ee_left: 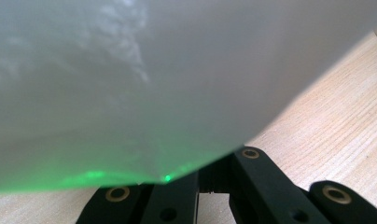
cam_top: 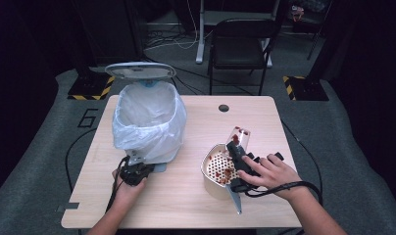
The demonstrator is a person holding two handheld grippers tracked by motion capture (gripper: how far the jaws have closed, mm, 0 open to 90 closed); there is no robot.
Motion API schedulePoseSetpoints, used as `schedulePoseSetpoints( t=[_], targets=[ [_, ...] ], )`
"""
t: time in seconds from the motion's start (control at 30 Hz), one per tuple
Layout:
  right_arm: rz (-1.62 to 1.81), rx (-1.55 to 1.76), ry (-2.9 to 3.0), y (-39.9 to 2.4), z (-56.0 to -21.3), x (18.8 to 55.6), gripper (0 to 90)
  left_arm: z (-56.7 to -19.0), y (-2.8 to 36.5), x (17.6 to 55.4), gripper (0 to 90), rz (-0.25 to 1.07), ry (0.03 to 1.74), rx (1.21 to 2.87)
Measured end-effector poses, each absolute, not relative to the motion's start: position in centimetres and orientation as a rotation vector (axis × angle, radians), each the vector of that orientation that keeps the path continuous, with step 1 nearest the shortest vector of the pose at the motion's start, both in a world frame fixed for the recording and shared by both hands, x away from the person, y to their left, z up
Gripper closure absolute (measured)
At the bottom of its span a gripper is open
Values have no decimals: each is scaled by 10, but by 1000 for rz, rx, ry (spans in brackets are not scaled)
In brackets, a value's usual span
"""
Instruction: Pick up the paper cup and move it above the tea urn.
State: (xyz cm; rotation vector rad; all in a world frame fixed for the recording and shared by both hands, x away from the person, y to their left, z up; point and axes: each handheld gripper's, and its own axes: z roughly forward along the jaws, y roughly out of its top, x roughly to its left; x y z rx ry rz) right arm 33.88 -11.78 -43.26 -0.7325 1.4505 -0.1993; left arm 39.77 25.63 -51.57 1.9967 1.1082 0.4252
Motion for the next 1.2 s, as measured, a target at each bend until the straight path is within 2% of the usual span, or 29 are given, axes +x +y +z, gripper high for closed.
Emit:
schedulePoseSetpoints(
  t=[0.03,0.3,0.53,0.83,0.93,0.97,1.03,1.2],
  targets=[
    [-263,-808,1436,-115,-426,339,476,-516,256,398,900,425,1110,1995],
    [-259,-810,1439,-113,-430,338,480,-516,256,398,900,421,1105,1987],
    [-168,-786,1511,-113,-438,339,483,-516,257,398,900,425,1106,1997],
    [-214,-780,1553,-115,-420,339,485,-516,256,398,900,423,1110,1990],
    [-66,-695,1640,-114,-413,342,485,-516,256,398,900,423,1108,1993],
    [-98,-716,1660,-113,-400,342,485,-516,256,398,900,424,1107,1994],
    [51,-596,1704,-115,-395,342,484,-517,255,396,900,421,1152,1974],
    [299,-352,1910,-120,-374,348,483,-516,256,398,900,419,1107,1994]
  ],
)
